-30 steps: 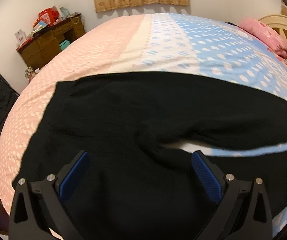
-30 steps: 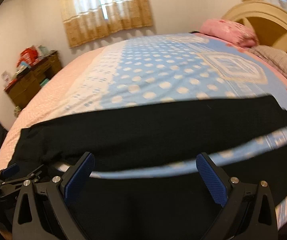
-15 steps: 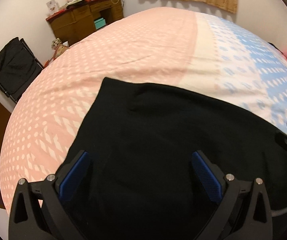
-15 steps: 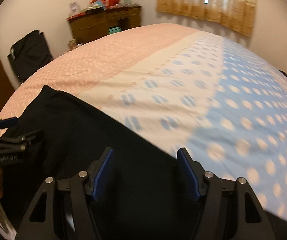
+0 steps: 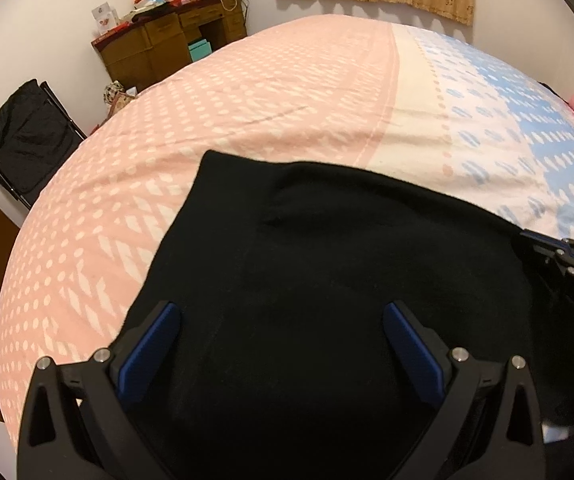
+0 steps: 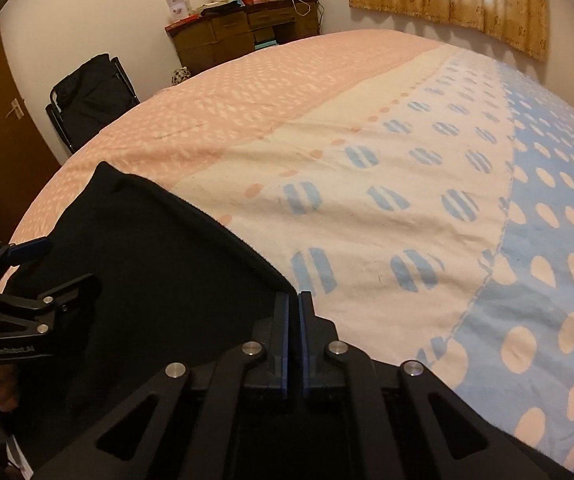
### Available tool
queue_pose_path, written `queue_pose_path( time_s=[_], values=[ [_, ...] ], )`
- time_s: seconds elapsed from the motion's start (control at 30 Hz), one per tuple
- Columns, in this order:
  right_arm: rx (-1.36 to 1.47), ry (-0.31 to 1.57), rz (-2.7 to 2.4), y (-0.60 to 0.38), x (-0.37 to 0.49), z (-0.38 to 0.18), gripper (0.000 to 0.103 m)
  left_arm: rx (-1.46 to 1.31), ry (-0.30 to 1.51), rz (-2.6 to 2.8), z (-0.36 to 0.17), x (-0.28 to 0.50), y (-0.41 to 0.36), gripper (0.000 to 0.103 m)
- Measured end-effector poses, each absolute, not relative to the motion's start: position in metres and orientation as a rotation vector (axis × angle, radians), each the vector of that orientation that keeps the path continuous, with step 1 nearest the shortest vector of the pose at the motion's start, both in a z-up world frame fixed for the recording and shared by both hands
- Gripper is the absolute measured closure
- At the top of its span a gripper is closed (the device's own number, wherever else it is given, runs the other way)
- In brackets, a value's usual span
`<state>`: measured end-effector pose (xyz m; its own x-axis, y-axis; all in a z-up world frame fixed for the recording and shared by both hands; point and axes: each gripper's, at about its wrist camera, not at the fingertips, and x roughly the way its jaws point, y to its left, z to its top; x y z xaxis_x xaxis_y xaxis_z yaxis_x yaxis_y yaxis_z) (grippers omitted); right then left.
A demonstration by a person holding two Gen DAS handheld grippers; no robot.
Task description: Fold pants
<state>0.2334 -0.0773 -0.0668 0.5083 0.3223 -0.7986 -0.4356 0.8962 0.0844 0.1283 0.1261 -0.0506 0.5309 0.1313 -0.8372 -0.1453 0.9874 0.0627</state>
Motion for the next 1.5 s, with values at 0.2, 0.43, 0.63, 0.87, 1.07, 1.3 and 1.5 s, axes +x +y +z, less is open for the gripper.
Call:
queue_pose_path(
  time_s=[0.2,0.43,0.63,0.87,1.07,1.3,1.5],
  values=[
    [-0.200,0.794,0.485,-0.064,0.185,-0.030,0.100,-0.063,0.961,0.160,-0.027,0.102,0.154,0.000],
    [-0.293,0.698,0.510,-0.039,0.103,-0.014,0.100,-0.085,0.905,0.170,0.001,0.087,0.181,0.000],
    [-0.363,0.643,0.471,-0.020,0.055,-0.035,0.100,-0.155,0.917,0.088,0.015,0.107,0.176,0.000],
    [-0.378,0.612,0.430,-0.013,0.037,-0.053,0.100,-0.201,1.032,0.058,-0.007,0.143,0.152,0.000],
    [-0.401,0.578,0.405,-0.014,0.025,-0.056,0.100,-0.259,1.139,0.091,-0.043,0.155,0.154,0.018],
    [-0.381,0.553,0.393,-0.017,0.016,-0.042,0.100,-0.462,1.023,-0.038,-0.032,0.131,0.184,0.084],
    [-0.346,0.523,0.386,-0.026,-0.005,-0.022,0.100,-0.442,0.919,-0.075,-0.003,0.077,0.194,0.086]
  ],
)
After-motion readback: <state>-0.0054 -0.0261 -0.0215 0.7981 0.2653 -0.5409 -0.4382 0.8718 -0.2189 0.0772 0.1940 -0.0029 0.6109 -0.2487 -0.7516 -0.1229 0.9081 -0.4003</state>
